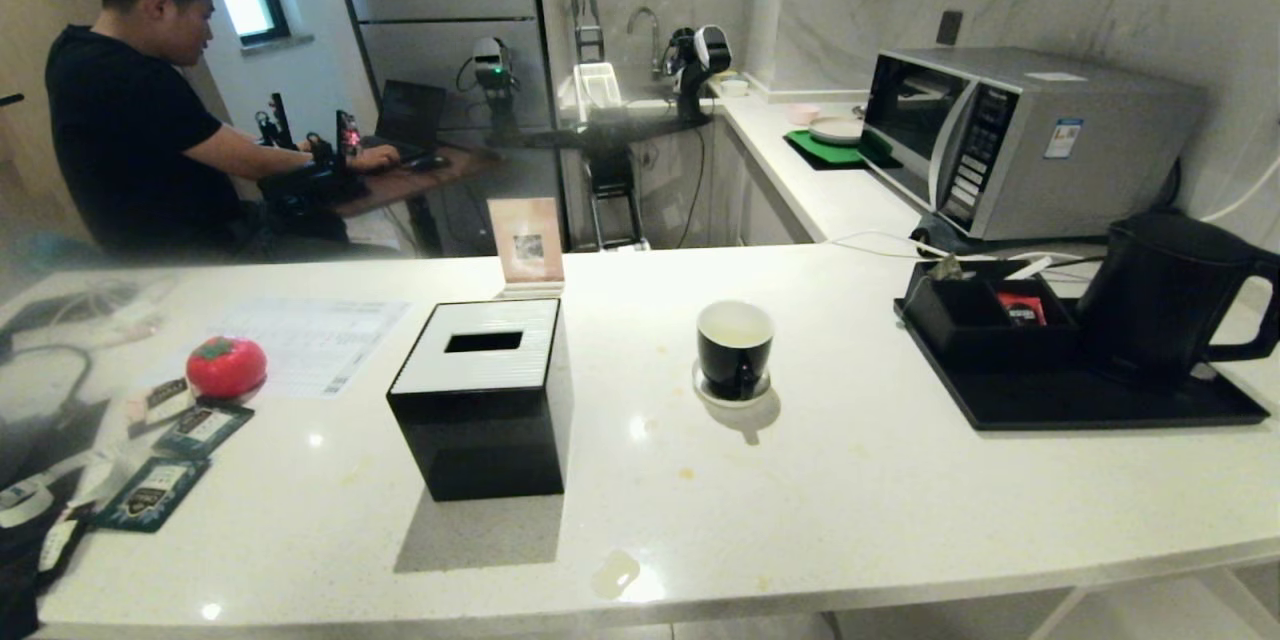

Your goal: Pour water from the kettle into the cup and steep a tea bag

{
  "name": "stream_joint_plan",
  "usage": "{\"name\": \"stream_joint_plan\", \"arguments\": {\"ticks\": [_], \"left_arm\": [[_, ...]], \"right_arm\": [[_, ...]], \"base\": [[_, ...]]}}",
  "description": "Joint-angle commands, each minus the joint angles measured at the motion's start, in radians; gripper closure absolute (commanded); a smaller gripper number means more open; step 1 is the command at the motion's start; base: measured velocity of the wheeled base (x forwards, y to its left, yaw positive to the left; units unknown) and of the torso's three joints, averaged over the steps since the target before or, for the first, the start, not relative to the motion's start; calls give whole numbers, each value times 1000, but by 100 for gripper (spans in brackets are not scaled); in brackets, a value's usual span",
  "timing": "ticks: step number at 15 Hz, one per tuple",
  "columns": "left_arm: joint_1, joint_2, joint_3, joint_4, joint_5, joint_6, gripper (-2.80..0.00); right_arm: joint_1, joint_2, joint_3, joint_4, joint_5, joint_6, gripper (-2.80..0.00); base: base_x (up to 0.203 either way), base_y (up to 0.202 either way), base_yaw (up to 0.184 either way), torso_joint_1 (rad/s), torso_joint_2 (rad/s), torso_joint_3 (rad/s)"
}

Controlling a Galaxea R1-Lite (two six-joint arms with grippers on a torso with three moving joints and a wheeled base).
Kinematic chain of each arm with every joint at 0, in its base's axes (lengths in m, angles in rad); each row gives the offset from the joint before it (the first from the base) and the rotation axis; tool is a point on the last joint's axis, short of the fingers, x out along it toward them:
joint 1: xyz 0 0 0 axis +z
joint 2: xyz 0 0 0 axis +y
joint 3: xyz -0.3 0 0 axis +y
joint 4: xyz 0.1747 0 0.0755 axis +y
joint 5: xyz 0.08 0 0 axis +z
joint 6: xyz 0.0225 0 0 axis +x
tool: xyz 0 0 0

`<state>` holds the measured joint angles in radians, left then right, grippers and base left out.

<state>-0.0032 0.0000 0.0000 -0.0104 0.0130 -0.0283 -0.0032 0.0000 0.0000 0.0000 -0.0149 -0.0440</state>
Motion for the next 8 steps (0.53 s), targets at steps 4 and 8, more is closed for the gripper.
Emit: {"name": "stream_joint_plan", "arguments": {"ticks": [4,8], "left_arm": [[0,2,0,0,1,-1,0],[0,2,0,0,1,-1,0]], "right_arm": [[0,0,0,0,0,-20,0],[0,0,0,2,0,-14,0]], "base": [[0,0,0,0,0,0],[0,0,0,0,0,0]]}}
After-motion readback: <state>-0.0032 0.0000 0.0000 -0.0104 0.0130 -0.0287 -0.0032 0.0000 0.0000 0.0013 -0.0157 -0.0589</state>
